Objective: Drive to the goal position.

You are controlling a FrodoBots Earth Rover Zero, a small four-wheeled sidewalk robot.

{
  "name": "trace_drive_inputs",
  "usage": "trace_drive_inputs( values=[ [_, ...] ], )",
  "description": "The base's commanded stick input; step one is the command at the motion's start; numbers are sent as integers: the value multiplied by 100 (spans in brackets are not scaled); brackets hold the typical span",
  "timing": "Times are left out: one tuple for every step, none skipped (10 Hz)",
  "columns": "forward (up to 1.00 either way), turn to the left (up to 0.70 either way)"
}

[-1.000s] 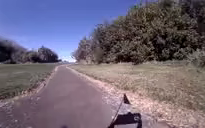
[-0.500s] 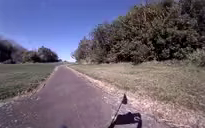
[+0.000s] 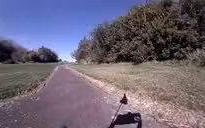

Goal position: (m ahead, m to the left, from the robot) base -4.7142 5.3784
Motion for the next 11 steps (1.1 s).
trace_drive_inputs(
  values=[
    [-70,-35],
    [-70,-35],
    [-70,-31],
    [-70,-25],
    [-57,-18],
    [-20,-8],
    [4,0],
    [4,0],
    [4,0],
    [2,0],
    [0,0]
  ],
)
